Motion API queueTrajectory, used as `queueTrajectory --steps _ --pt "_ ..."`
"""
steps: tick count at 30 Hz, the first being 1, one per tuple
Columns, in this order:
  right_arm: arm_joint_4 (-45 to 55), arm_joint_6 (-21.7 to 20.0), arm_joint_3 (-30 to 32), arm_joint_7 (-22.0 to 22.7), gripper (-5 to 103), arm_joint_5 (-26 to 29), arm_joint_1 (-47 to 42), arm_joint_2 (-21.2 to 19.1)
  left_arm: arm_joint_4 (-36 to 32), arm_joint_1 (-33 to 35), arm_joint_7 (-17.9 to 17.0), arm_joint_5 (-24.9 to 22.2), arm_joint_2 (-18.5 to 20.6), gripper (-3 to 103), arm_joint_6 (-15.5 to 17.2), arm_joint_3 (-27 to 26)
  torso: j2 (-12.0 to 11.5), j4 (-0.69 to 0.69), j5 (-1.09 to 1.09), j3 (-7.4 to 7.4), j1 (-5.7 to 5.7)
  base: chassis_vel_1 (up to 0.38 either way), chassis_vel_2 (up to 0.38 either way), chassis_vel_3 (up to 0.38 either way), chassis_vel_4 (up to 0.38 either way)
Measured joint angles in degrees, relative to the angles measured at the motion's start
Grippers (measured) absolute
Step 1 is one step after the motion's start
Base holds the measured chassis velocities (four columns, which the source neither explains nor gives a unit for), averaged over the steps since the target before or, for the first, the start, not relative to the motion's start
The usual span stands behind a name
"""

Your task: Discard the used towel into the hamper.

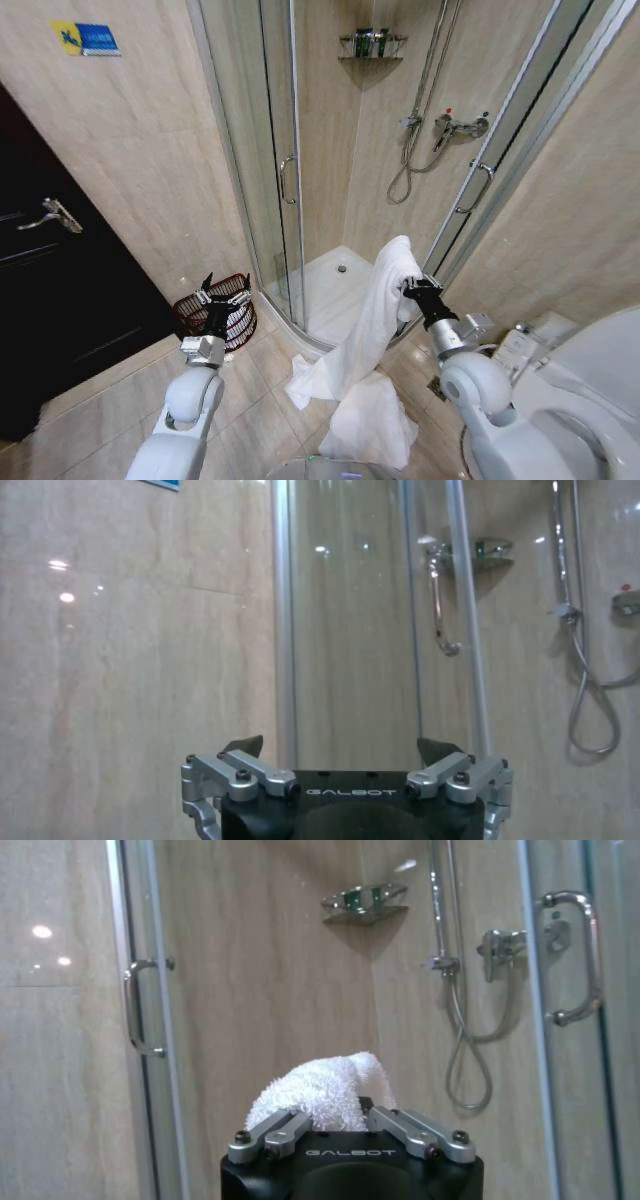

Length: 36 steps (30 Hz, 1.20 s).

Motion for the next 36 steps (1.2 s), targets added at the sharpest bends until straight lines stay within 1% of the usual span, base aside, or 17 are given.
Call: queueTrajectory --steps 9,13,14,15,18,20,24,27,31,36 --pt "0.24 0.16 0.10 -0.26 9 -1.48 -1.55 1.04 0.05 -0.01 0.25 0.35 0.02 100 -0.13 0.23 0.00 0.00 0.01 0.00 0.00 0.055 0.049 0.049 0.066" --pt "0.26 0.13 0.06 -0.36 9 -2.15 -1.74 1.34 0.18 0.12 0.26 0.37 0.02 100 -0.69 0.27 0.00 0.00 0.01 0.00 0.00 0.091 0.090 0.082 0.079" --pt "0.22 0.08 0.05 -0.56 9 -2.39 -1.69 1.43 0.50 0.13 0.13 0.34 0.04 100 -1.83 0.28 0.00 0.01 0.00 0.00 0.00 0.102 0.099 0.093 0.092" --pt "0.02 0.10 0.09 -0.99 9 -2.43 -1.61 1.44 0.57 0.12 0.06 0.15 0.06 100 -2.26 0.28 0.00 0.02 0.00 0.00 0.00 0.102 0.099 0.090 0.071" --pt "-0.64 0.10 0.27 -1.78 9 -2.51 -1.33 1.41 0.43 0.17 -0.06 -0.83 0.14 100 -2.51 0.31 0.00 0.03 0.02 0.00 0.00 0.063 0.069 0.076 0.060" --pt "-0.94 0.10 0.31 -1.83 9 -2.53 -1.16 1.33 0.32 0.15 -0.07 -0.98 0.14 100 -2.53 0.31 0.00 0.01 0.00 0.00 0.00 0.036 0.039 0.032 0.050" --pt "-1.26 -0.04 0.21 -1.80 9 -3.02 -1.13 1.29 0.25 0.03 -0.10 -1.02 0.12 100 -2.50 0.42 0.00 -0.02 0.01 0.00 0.00 0.000 0.000 0.000 0.000" --pt "-1.59 -0.09 -0.10 -1.78 9 -3.58 -1.18 1.36 0.19 0.04 -0.13 -1.02 0.06 100 -2.44 0.50 0.00 -0.03 0.01 0.01 0.01 0.018 0.013 -0.013 -0.032" --pt "-1.98 -0.19 -0.79 -1.62 9 -3.99 -1.18 1.03 0.10 0.10 -0.24 -1.05 0.10 100 -2.35 0.43 0.00 0.01 0.01 0.00 0.00 0.098 0.073 -0.071 -0.094" --pt "-1.86 -0.53 -1.13 -1.35 9 -3.99 -1.23 0.60 0.06 0.26 -0.42 -1.21 0.18 100 -2.30 0.07 0.00 0.00 0.01 0.00 0.00 0.150 0.125 -0.124 -0.141"
